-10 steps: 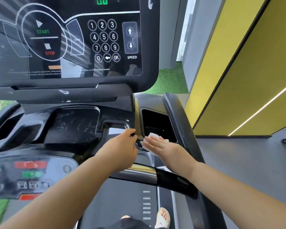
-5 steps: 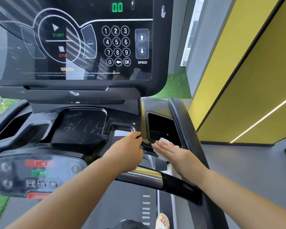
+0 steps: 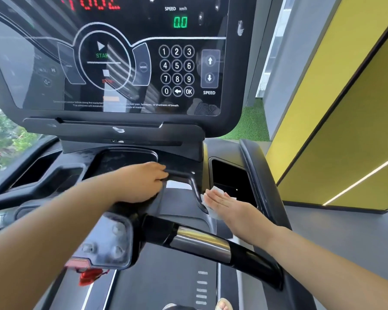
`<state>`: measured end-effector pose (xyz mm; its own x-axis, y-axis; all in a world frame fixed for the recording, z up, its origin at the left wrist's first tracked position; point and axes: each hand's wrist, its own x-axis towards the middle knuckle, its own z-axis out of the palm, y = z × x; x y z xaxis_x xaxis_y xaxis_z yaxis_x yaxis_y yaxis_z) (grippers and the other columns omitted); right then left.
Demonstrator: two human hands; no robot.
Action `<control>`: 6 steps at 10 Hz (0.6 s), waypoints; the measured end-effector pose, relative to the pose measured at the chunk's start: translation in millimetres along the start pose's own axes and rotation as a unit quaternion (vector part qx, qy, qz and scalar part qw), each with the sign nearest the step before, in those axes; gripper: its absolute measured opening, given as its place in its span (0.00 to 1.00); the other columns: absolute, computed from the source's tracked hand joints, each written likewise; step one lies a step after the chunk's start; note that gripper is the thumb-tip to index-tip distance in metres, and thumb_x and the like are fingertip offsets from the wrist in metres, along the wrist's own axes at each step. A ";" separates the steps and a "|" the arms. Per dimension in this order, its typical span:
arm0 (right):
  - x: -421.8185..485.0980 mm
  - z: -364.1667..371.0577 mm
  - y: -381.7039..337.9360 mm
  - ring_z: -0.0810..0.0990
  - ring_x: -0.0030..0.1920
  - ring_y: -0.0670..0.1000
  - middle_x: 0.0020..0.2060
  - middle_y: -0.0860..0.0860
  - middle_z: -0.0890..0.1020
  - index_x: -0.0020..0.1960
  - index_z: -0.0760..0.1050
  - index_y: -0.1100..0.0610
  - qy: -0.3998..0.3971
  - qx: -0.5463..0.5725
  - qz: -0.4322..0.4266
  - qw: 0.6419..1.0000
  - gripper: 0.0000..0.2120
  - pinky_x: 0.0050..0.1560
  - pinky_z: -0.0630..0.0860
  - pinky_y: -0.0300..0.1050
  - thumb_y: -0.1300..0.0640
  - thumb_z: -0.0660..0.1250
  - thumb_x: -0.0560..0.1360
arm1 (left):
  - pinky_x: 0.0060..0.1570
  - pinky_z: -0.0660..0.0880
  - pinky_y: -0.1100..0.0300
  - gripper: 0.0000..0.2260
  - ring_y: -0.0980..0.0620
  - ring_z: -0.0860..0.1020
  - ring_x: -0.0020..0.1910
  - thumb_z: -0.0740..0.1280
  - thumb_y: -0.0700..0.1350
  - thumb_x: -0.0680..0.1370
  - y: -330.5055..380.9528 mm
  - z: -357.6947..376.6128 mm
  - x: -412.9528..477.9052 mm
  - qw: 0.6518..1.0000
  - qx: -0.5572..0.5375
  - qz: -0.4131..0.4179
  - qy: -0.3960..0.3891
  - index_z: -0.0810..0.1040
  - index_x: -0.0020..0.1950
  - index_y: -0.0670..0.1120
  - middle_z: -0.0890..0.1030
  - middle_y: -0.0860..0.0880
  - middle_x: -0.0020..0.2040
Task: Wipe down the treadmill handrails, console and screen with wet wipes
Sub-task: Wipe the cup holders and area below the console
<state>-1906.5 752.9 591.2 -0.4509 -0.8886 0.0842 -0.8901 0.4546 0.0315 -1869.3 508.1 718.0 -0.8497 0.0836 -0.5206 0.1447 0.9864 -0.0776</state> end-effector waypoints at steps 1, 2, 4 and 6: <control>22.3 5.8 -8.4 0.70 0.69 0.54 0.68 0.58 0.72 0.71 0.63 0.65 0.011 -0.008 -0.010 1.000 0.35 0.67 0.66 0.45 0.69 0.69 0.66 | 0.72 0.40 0.60 0.18 0.45 0.41 0.77 0.48 0.43 0.84 -16.4 12.0 5.9 0.995 0.082 0.006 -0.063 0.65 0.71 0.39 0.49 0.43 0.78; 32.6 6.5 -8.8 0.69 0.70 0.51 0.69 0.53 0.72 0.74 0.44 0.70 -0.015 -0.012 0.049 0.999 0.34 0.69 0.63 0.43 0.59 0.50 0.72 | 0.69 0.39 0.66 0.19 0.48 0.39 0.76 0.50 0.43 0.84 -23.8 17.2 4.5 0.992 0.045 0.008 -0.115 0.62 0.73 0.38 0.40 0.47 0.77; 35.7 -22.3 -12.9 0.28 0.71 0.48 0.72 0.51 0.35 0.72 0.33 0.60 -0.066 0.082 0.011 0.994 0.29 0.66 0.27 0.35 0.45 0.41 0.81 | 0.71 0.48 0.59 0.23 0.51 0.48 0.76 0.52 0.43 0.83 -24.5 28.0 8.3 0.997 -0.055 0.010 -0.056 0.53 0.77 0.42 0.42 0.49 0.78; 77.5 -5.4 -5.8 0.30 0.72 0.48 0.74 0.50 0.36 0.77 0.39 0.59 -0.073 0.091 0.045 0.992 0.41 0.69 0.30 0.38 0.38 0.30 0.71 | 0.74 0.52 0.50 0.23 0.46 0.50 0.77 0.53 0.42 0.82 -25.3 31.6 10.8 0.995 -0.086 -0.028 -0.033 0.54 0.77 0.41 0.46 0.46 0.78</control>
<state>-1936.0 681.7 602.9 -0.5214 -0.8507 -0.0665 -0.8376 0.5251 -0.1505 -1866.1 479.6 687.5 -0.8184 0.0231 -0.5742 0.0031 0.9994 0.0358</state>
